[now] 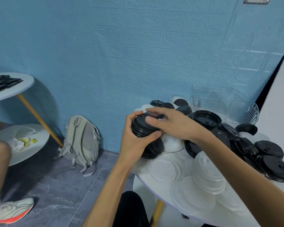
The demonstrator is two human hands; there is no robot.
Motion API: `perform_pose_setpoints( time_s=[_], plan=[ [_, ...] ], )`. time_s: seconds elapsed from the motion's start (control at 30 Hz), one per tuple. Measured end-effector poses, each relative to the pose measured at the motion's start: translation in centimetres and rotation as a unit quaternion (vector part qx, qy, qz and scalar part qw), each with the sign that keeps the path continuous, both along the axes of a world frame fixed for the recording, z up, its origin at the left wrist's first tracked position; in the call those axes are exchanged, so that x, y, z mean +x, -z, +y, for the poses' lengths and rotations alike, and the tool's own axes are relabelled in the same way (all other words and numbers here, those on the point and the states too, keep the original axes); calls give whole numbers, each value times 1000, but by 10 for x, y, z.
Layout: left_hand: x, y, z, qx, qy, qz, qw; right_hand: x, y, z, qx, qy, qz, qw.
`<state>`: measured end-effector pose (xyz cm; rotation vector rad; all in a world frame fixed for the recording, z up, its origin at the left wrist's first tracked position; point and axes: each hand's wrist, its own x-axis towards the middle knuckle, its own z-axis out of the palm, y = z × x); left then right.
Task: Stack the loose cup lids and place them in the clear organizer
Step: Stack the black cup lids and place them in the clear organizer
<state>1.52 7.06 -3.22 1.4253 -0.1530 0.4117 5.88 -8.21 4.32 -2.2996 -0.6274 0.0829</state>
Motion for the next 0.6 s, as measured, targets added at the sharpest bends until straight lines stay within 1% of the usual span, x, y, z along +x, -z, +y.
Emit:
perform_pose_setpoints(
  time_s=[0.07,0.1,0.13,0.2,0.23,0.3,0.37,0.47,0.6],
  plan=[
    [0,2,7,-3,-10,11,1000,5,2,-9,-26,46,-15,999],
    [0,3,11,-6,-14,16,1000,9,3,-14,-59,57,-24,996],
    [1,3,15,-8,-18,20,1000,10,3,-18,-99,50,-17,994],
    [2,3,19,-12,-18,25,999,9,5,-21,-191,0,31,981],
    [2,3,20,-14,-17,27,999,7,6,-20,-221,-25,53,974],
    [2,2,20,-16,-16,27,999,5,13,-16,-259,-47,43,964],
    [2,2,19,-17,-16,24,999,4,20,-11,-300,-32,14,953],
    [2,2,20,-16,-14,21,1000,2,27,-5,-332,-24,-20,943],
    [2,3,24,-13,-12,22,1000,3,38,0,-332,5,-61,941]
  ],
)
